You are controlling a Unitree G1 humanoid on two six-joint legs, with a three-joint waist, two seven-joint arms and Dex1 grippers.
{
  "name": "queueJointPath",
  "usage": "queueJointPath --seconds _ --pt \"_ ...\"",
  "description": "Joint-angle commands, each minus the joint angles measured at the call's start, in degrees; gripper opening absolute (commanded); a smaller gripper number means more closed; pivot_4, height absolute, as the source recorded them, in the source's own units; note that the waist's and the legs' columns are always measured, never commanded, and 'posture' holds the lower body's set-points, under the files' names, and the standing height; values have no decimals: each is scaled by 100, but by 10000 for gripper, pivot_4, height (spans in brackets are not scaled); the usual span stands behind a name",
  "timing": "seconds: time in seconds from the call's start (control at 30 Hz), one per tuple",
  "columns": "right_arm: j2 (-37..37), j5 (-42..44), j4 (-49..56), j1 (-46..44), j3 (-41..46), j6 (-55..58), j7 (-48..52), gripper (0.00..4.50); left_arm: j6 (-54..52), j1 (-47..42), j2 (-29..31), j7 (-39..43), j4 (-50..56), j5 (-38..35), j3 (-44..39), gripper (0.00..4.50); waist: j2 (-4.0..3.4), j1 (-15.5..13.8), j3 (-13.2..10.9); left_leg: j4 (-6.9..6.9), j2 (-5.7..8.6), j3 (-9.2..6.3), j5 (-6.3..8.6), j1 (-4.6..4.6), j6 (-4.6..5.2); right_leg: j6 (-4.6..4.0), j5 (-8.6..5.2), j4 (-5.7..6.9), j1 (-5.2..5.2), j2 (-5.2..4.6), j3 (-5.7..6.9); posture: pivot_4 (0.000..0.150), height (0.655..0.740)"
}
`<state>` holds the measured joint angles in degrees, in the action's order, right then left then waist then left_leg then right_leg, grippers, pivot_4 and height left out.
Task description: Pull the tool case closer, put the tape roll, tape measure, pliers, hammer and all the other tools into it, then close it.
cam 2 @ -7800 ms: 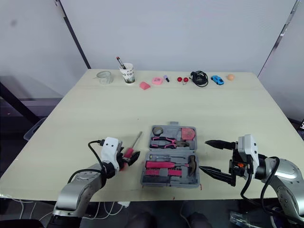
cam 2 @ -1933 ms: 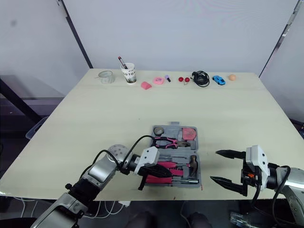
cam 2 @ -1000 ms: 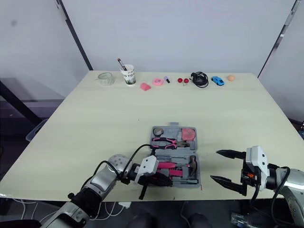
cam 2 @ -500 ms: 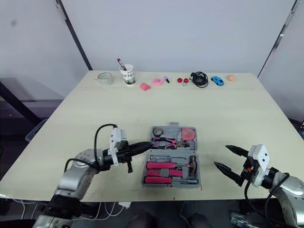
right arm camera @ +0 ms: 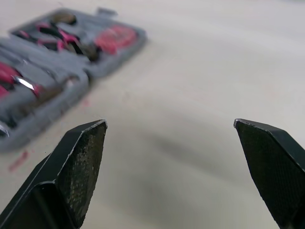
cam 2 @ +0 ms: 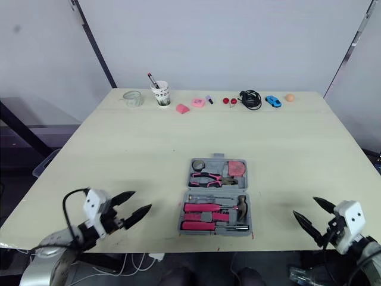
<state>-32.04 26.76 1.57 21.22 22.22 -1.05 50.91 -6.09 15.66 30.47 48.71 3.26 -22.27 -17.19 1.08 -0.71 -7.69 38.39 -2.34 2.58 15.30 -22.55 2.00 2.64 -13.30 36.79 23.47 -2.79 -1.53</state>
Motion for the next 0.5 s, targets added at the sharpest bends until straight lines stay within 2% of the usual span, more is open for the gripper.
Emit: queueJointPath --seconds 0.03,0.27,0.5 --pt "-37 20 73 142 286 -237 32 45000 242 269 76 -15 178 -56 -310 44583 0 -1 0 0 -1 -1 0 1 0 0 0 0 0 0 -1 1500 7400" --pt "-43 53 -2 322 346 -285 57 45000 323 664 100 26 168 -163 -595 44583 0 -5 0 -1 -2 -3 1 3 -1 4 -3 -1 6 -10 -1 1500 7400" --pt "-91 81 106 19 64 -104 152 45000 212 249 276 263 119 -171 -412 44583 0 -5 -1 -1 -1 -4 1 3 -1 3 -2 -1 7 -11 0 1500 7400"
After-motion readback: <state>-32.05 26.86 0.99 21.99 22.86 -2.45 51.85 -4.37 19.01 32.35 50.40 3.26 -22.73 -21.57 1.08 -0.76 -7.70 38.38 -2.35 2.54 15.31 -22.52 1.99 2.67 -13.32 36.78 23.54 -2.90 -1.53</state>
